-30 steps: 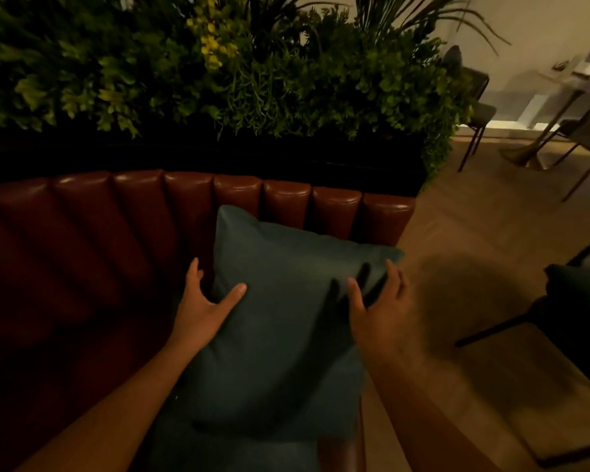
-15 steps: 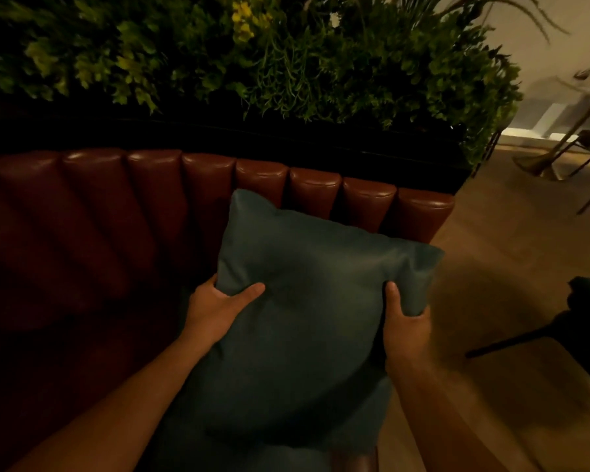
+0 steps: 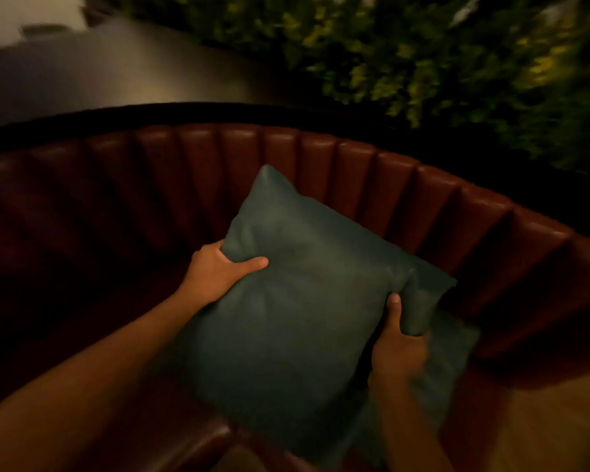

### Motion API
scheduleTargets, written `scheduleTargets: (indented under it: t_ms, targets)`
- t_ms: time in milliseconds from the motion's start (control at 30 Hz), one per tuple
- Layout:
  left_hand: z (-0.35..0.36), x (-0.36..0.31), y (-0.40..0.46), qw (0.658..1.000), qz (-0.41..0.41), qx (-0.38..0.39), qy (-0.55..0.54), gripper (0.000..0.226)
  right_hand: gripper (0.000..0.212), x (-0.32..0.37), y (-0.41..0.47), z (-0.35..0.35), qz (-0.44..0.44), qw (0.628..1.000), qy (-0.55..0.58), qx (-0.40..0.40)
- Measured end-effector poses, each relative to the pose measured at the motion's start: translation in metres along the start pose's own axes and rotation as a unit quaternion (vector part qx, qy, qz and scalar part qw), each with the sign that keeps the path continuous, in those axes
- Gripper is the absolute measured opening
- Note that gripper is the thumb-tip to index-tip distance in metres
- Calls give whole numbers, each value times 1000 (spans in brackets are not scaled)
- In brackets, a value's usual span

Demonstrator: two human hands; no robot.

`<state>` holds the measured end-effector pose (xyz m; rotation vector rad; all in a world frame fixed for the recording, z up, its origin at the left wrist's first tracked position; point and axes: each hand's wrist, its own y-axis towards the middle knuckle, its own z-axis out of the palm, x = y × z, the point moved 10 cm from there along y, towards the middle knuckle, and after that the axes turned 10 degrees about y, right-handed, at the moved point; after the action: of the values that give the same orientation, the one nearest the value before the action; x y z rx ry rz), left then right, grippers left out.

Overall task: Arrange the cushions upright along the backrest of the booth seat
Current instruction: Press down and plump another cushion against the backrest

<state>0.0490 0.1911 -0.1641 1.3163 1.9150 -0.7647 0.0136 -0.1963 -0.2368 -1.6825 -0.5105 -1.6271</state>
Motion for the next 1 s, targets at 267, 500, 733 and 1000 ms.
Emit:
scheduleTargets:
  t_ms: [267, 500, 733, 1000]
  targets:
    - [-182, 214, -103, 980, -152, -129, 29, 47, 87, -110, -174, 140, 67, 979, -125, 144]
    - [-306, 376, -215, 941, -260, -214, -20, 79, 111, -160, -344, 239, -17, 940, -209, 269]
    - [-363, 489, -265, 929, -318, -187, -7, 104, 107, -251, -449, 263, 33, 907, -283, 309]
    - [-267, 545, -246, 932, -340, -116, -48, 95, 93, -292, -398, 258, 45, 874, -374, 308]
